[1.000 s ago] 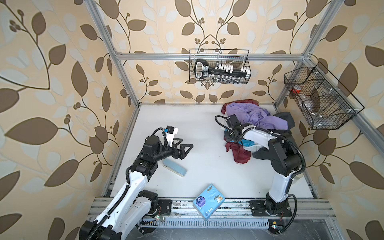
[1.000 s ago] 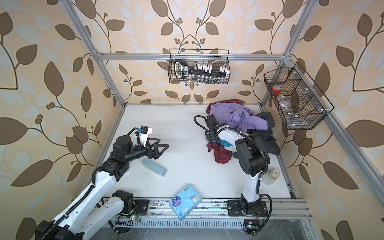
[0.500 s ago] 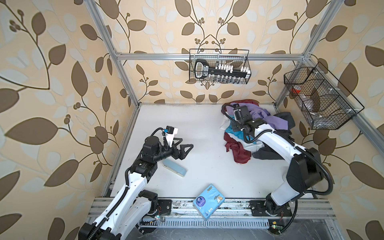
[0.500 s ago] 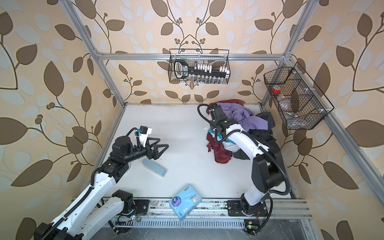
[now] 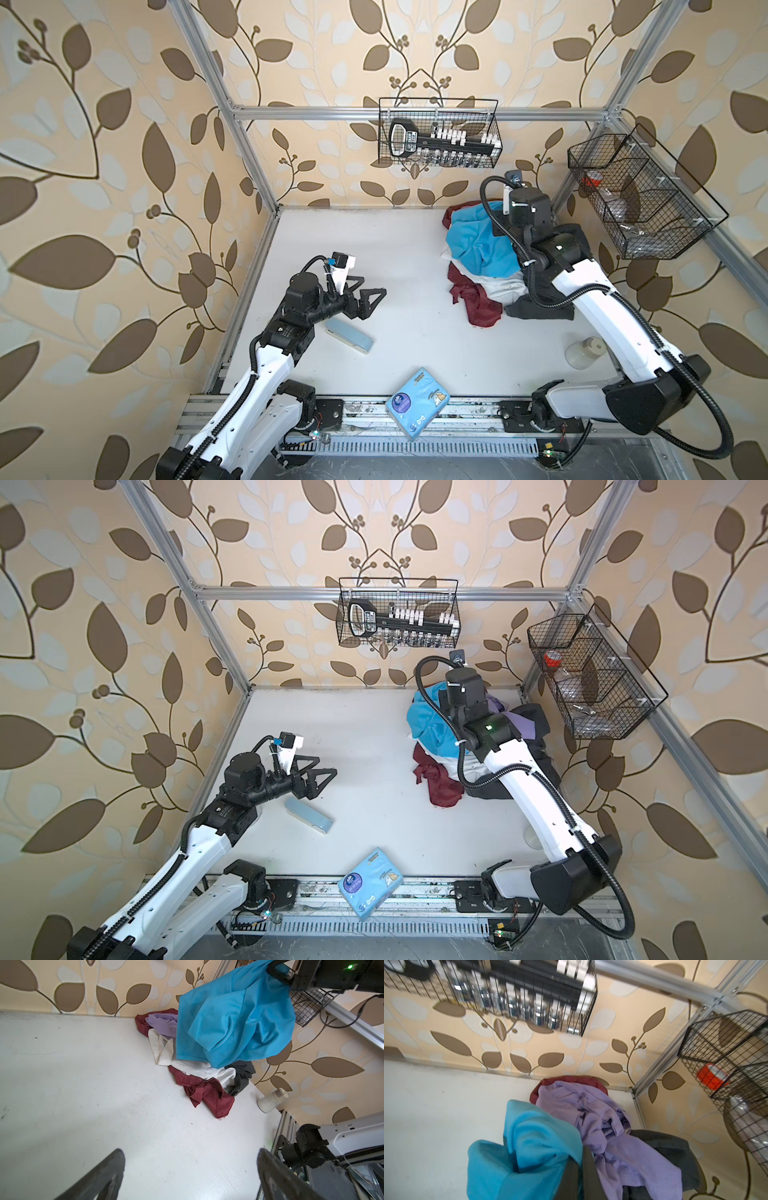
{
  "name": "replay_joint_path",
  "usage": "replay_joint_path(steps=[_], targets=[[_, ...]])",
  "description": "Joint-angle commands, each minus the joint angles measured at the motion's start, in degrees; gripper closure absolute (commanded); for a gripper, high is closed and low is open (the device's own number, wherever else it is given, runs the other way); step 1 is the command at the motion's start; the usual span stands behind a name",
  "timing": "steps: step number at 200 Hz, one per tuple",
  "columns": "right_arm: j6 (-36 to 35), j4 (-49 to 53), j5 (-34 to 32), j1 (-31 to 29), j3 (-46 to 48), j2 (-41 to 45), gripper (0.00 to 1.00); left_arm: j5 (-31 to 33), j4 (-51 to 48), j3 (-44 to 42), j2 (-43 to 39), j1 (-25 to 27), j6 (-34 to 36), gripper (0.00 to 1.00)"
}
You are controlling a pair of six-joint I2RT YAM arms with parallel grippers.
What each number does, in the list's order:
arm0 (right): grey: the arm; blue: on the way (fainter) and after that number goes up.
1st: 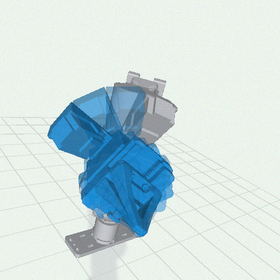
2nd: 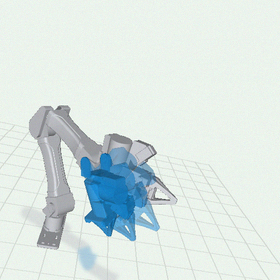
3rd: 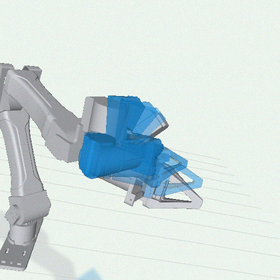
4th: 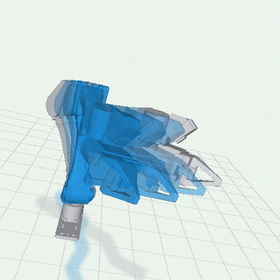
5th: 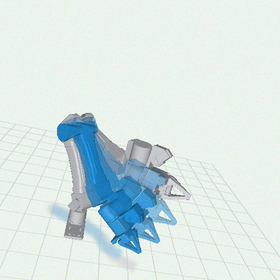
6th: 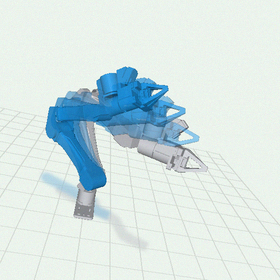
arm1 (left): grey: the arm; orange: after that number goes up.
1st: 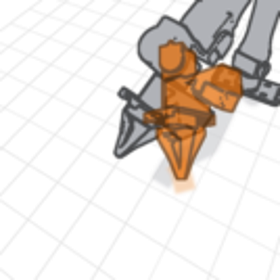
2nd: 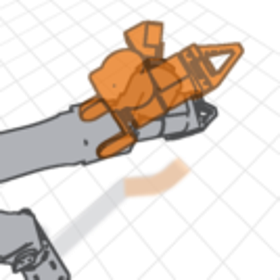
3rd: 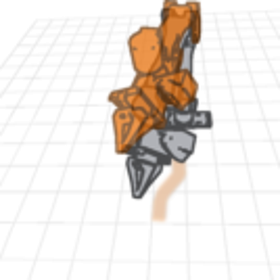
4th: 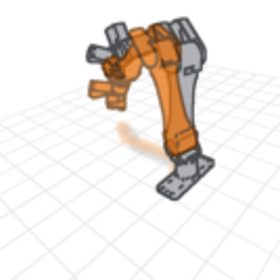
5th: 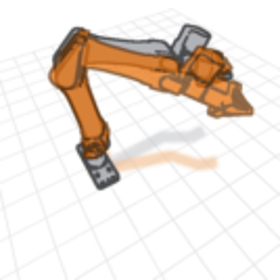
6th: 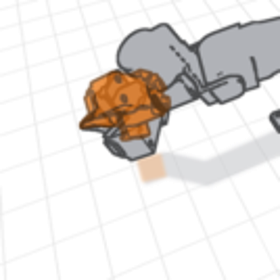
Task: Pick out a specific cloth from the pile
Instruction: 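Lift the teal cloth up out of the pile with the right gripper, then carry the teal cloth across toward the left gripper and lower it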
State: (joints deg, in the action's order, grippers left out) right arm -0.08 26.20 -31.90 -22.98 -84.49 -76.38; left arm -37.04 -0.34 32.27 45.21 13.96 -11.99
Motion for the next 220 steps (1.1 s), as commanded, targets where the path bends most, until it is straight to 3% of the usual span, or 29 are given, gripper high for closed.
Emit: replay_joint_path(steps=[1, 69, 125, 183, 220], targets=[[-0.85, -5.11, 2.21, -0.38, -1.98, 3.59, 1.0, 0.12, 0.51, 2.71, -1.02, 0.63, 1.18, 0.01], [4.47, -9.97, 19.71, -1.28, -1.72, 9.53, 1.0, 2.32, 0.24, 2.36, -2.74, 0.72, 0.83, 0.01], [10.13, -15.33, 35.66, -4.15, -1.65, 7.92, 1.0, 4.86, -0.06, 1.7, -6.02, 0.89, 0.89, 0.01], [13.05, -20.06, 41.92, -7.88, -5.85, -5.8, 1.0, 7.62, 0.98, -0.09, -11.59, 1.16, 0.66, 0.01], [12.69, -18.96, 45.4, -11.67, -18.24, -21.45, 1.0, 9.87, 1.43, -1.19, -14.31, 1.33, 0.63, 0.01]])
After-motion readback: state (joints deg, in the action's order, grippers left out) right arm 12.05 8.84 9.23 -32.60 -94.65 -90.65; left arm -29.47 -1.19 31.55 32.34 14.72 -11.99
